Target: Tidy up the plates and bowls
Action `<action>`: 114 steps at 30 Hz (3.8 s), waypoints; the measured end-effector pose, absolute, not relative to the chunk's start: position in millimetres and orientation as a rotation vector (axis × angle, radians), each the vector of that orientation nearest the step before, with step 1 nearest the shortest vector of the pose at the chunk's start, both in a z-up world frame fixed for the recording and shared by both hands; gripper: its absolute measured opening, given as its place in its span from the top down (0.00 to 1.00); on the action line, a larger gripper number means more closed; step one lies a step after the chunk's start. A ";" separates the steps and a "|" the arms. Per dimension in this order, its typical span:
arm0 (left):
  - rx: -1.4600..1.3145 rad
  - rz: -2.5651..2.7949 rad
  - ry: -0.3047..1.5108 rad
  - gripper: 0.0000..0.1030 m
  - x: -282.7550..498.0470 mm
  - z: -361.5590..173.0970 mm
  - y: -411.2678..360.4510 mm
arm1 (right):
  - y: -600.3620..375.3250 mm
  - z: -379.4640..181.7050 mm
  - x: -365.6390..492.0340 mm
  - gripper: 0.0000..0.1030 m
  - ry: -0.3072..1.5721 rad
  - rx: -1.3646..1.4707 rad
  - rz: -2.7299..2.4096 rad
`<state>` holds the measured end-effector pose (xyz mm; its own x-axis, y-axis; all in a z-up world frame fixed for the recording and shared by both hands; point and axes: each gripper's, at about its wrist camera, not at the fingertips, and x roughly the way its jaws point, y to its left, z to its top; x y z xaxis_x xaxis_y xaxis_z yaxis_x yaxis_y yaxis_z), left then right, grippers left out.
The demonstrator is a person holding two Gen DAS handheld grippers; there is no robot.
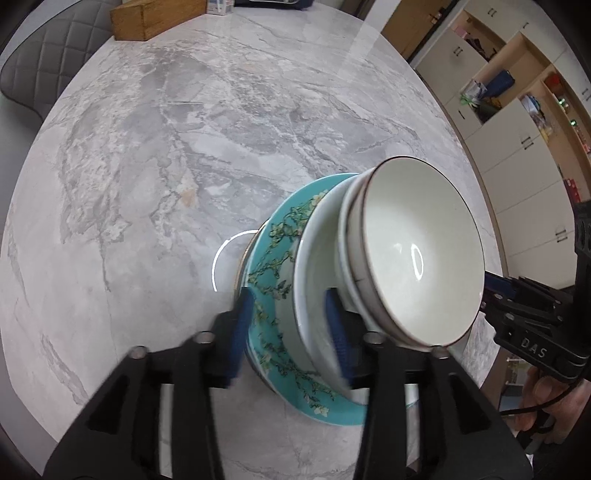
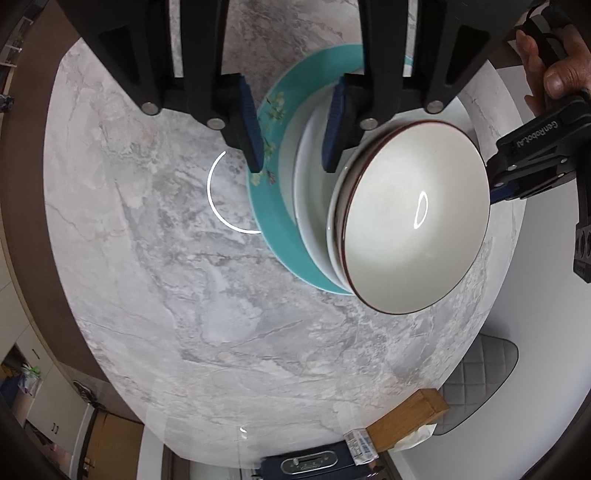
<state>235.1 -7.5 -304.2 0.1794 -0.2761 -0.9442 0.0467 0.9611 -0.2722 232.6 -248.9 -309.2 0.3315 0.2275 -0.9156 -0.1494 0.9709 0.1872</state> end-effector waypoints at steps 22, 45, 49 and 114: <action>-0.156 -0.013 1.147 0.00 107.2 -164.8 -22.2 | -284.3 -213.3 129.6 0.00 0.977 0.059 0.220; -0.199 -0.018 0.960 0.01 -2.4 -12.8 -16.2 | -265.8 -95.3 7.0 0.00 0.775 0.007 0.179; -0.163 -0.043 0.935 0.01 -8.5 0.1 -16.4 | -260.2 -89.7 -3.5 0.00 0.761 0.018 0.164; -0.110 -0.027 0.972 0.01 -13.8 -2.9 -15.0 | -260.1 -81.5 -13.8 0.00 0.748 -0.015 0.112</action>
